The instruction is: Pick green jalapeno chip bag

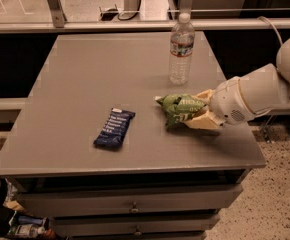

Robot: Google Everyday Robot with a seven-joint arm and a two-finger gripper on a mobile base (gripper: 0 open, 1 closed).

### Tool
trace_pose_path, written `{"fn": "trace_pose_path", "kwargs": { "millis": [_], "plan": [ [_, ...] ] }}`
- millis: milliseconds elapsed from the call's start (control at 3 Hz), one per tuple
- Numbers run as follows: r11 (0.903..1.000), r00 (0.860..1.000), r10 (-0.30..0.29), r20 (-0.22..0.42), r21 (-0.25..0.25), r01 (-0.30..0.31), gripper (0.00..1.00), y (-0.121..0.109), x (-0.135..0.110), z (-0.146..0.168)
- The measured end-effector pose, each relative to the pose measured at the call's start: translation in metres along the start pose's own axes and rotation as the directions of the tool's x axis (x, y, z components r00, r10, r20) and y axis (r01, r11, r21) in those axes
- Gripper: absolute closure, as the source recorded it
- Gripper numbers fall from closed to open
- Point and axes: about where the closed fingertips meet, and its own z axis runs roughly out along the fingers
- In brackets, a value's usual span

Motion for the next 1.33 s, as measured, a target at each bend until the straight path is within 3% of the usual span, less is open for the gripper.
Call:
{"fn": "trace_pose_path", "kwargs": {
  "millis": [667, 1333],
  "plan": [
    [1.0000, 1.000, -0.008, 0.013, -0.004, 0.008, 1.00, 0.000, -0.002, 0.001],
    [0.9957, 0.995, -0.085, 0.053, 0.040, 0.083, 1.00, 0.011, -0.026, -0.028]
  ]
}}
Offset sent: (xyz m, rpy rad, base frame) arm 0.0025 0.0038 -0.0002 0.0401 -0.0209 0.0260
